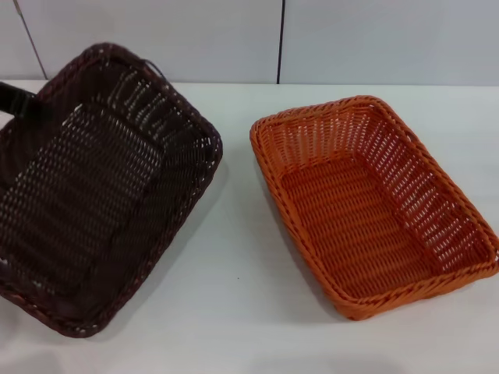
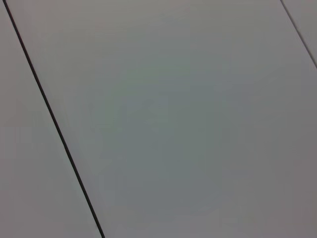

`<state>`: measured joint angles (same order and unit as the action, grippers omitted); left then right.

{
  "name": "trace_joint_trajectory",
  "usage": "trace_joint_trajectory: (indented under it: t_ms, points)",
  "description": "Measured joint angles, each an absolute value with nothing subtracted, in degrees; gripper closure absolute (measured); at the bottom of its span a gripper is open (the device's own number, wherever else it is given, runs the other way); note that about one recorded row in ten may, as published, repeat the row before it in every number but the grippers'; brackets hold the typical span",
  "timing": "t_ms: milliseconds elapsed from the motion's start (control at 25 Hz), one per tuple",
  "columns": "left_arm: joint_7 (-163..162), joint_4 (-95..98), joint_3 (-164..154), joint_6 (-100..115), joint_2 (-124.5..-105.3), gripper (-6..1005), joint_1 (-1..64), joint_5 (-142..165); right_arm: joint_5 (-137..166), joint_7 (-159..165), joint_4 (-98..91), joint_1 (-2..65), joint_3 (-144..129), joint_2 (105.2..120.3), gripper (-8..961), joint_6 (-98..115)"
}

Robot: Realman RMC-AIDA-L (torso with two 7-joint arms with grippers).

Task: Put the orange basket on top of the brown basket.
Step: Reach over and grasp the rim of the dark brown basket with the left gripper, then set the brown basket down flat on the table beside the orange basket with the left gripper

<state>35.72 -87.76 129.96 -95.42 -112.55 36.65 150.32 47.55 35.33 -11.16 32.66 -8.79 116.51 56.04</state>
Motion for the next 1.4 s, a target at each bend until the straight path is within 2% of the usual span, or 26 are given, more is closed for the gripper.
trace_joint_trajectory:
  t_ms: [120,200,320,440,680,880,960,1400]
  points:
    - [37.5,-88.6,130.3,-98.4,-111.56,795,38.4,149.9,47.5,35.3,-11.2,32.8,-8.8,116.5,159,56.0]
    - [40.9,-87.2,130.3,-102.0,-110.27,791,41.0,148.6,47.5,35.3,-11.2,32.8,-8.8,116.48,159,56.0]
    - [42.5,-85.7,130.3,-103.4,-109.63,787,42.4,148.1,47.6,35.3,-11.2,32.7,-8.8,116.47,159,56.0]
    - [47.5,-77.6,129.7,-106.3,-108.18,782,46.6,147.7,47.5,35.3,-11.2,32.5,-8.8,116.48,159,56.0]
    - [51.7,-66.0,127.8,-106.7,-107.71,773,51.1,148.4,47.5,35.3,-10.9,32.0,-8.8,116.65,160,55.6]
    - [52.1,-61.2,126.7,-104.6,-108.43,765,53.6,148.6,47.5,35.3,-10.9,31.7,-8.8,116.7,160,53.9]
    - [51.3,-53.3,126.7,-99.6,-110.6,762,58.1,148.8,47.5,35.3,-10.9,31.6,-9.0,116.76,160,53.7]
    - [47.8,-45.0,126.2,-91.0,-113.86,745,63.2,149.4,47.8,35.3,-10.9,31.0,-9.3,116.8,160,53.5]
